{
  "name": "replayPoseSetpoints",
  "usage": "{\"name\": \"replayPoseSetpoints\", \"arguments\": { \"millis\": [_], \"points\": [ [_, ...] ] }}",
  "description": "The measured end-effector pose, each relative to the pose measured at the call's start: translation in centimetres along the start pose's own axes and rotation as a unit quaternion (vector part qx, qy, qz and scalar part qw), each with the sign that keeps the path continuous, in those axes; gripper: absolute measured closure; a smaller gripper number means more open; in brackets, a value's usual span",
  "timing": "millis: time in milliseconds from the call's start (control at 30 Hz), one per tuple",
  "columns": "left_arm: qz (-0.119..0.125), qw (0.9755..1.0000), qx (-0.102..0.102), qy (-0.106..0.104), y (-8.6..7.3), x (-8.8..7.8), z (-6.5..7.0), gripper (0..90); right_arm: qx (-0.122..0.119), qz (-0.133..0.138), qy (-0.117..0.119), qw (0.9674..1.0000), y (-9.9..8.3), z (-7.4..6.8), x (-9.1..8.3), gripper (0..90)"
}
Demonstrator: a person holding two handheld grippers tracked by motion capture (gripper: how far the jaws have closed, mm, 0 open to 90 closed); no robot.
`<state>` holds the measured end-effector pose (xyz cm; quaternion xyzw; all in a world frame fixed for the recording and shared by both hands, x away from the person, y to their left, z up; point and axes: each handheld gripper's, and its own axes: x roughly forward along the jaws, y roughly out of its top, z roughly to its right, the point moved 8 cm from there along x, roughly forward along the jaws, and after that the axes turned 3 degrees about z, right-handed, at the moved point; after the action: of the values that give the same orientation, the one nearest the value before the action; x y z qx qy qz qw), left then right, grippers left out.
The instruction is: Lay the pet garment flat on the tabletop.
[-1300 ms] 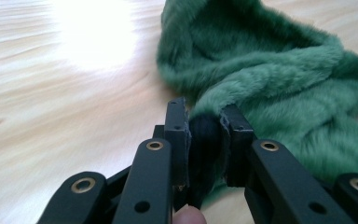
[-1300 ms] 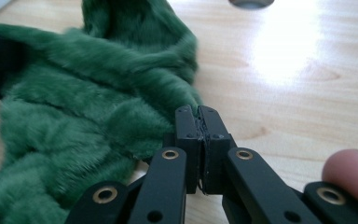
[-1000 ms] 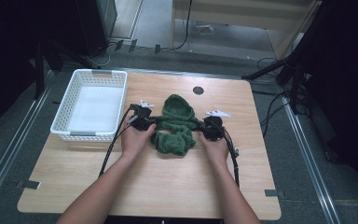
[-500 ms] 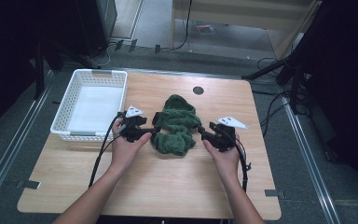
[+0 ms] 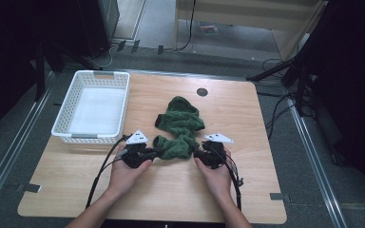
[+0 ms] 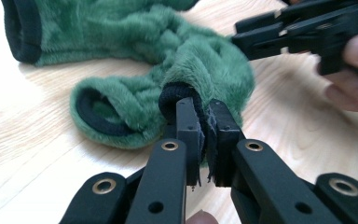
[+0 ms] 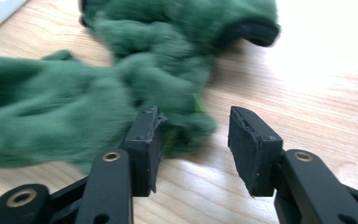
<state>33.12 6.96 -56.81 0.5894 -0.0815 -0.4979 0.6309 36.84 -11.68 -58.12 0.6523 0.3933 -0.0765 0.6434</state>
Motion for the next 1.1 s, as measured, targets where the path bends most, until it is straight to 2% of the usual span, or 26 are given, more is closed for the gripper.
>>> {"name": "replayPoseSetpoints", "arguments": {
  "millis": [67,167,200,233,267,367,433,467,500,533,600,633,667,700,733,767,833,900,933,967,1000,1033,1067,1100],
  "points": [
    [0.009,0.9994,0.000,-0.033,0.1,-0.7,0.6,86.7,0.001,-0.011,0.012,0.9999,-0.3,0.0,0.3,57.3],
    [0.006,0.9973,0.032,-0.066,-0.2,-0.8,2.1,86.6,-0.009,-0.020,0.030,0.9993,-0.5,-0.4,0.6,63.2],
    [-0.004,0.9964,0.041,-0.075,-0.6,-0.6,2.6,86.1,-0.031,-0.027,0.034,0.9986,-0.9,-0.9,0.8,79.1],
    [-0.017,0.9953,0.048,-0.082,-1.0,-0.2,3.1,86.1,-0.031,-0.027,0.034,0.9986,-0.9,-0.9,0.8,79.1],
    [-0.033,0.9936,0.054,-0.093,-1.5,0.2,3.6,86.2,-0.050,-0.026,0.017,0.9983,-0.9,-0.9,0.8,84.5],
    [-0.061,0.9860,0.087,-0.129,-2.7,1.0,5.1,86.4,-0.046,-0.018,0.009,0.9987,-0.6,-0.5,0.7,85.6],
    [-0.065,0.9796,0.099,-0.162,-2.9,1.0,6.2,85.7,-0.024,-0.011,0.003,0.9996,-0.2,0.8,0.7,85.4],
    [-0.069,0.9755,0.109,-0.178,-3.0,0.9,6.7,85.7,-0.024,-0.011,0.003,0.9996,-0.2,0.8,0.7,85.4],
    [-0.069,0.9716,0.118,-0.193,-3.1,0.8,7.2,81.8,-0.021,-0.014,-0.002,0.9997,-0.3,1.3,0.8,83.8],
    [-0.066,0.9704,0.131,-0.192,-3.1,0.7,7.4,72.7,-0.019,-0.016,-0.001,0.9997,-0.4,1.6,0.9,79.3],
    [-0.056,0.9719,0.134,-0.185,-2.8,0.5,7.3,48.6,-0.008,-0.009,0.025,0.9996,-0.1,1.6,0.5,62.8],
    [-0.047,0.9742,0.124,-0.183,-2.4,0.3,7.0,42.4,-0.005,0.000,0.035,0.9994,0.2,1.4,0.0,56.0],
    [-0.035,0.9771,0.109,-0.179,-2.1,0.0,6.6,40.1,-0.008,0.012,0.048,0.9987,0.6,1.2,-0.7,52.8],
    [-0.024,0.9797,0.096,-0.175,-1.7,-0.2,6.1,39.0,-0.011,0.025,0.057,0.9980,1.0,0.9,-1.6,49.7],
    [-0.016,0.9816,0.088,-0.169,-1.5,-0.5,5.6,38.2,-0.023,0.047,0.062,0.9967,1.7,0.5,-3.5,47.7],
    [-0.011,0.9840,0.083,-0.157,-1.4,-0.7,5.1,38.2,-0.023,0.047,0.062,0.9967,1.7,0.5,-3.5,47.7],
    [-0.005,0.9898,0.068,-0.125,-1.4,-0.9,3.9,38.9,-0.039,0.061,0.072,0.9947,1.7,-0.2,-5.2,47.5],
    [-0.009,0.9946,0.047,-0.092,-1.7,-0.8,2.8,41.8,-0.048,0.065,0.100,0.9917,1.0,-1.4,-6.5,47.7],
    [-0.013,0.9964,0.035,-0.076,-1.8,-0.6,2.3,44.7,-0.059,0.056,0.132,0.9879,-0.1,-3.2,-7.2,47.6],
    [-0.019,0.9976,0.026,-0.061,-2.0,-0.4,1.9,44.7,-0.059,0.056,0.132,0.9879,-0.1,-3.2,-7.2,47.6],
    [-0.026,0.9984,0.019,-0.046,-2.2,-0.1,1.6,46.8,-0.083,0.044,0.153,0.9838,-1.4,-5.3,-7.5,46.0],
    [-0.031,0.9985,0.014,-0.043,-2.4,0.1,1.6,46.8,-0.092,0.035,0.158,0.9825,-2.0,-6.2,-7.5,43.4],
    [-0.040,0.9982,0.015,-0.042,-2.6,0.3,1.7,46.8,-0.092,0.035,0.158,0.9825,-2.0,-6.2,-7.5,43.4],
    [-0.045,0.9982,0.019,-0.033,-2.8,0.5,1.8,47.0,-0.100,0.026,0.158,0.9821,-2.5,-6.9,-7.3,40.8]
  ]
}}
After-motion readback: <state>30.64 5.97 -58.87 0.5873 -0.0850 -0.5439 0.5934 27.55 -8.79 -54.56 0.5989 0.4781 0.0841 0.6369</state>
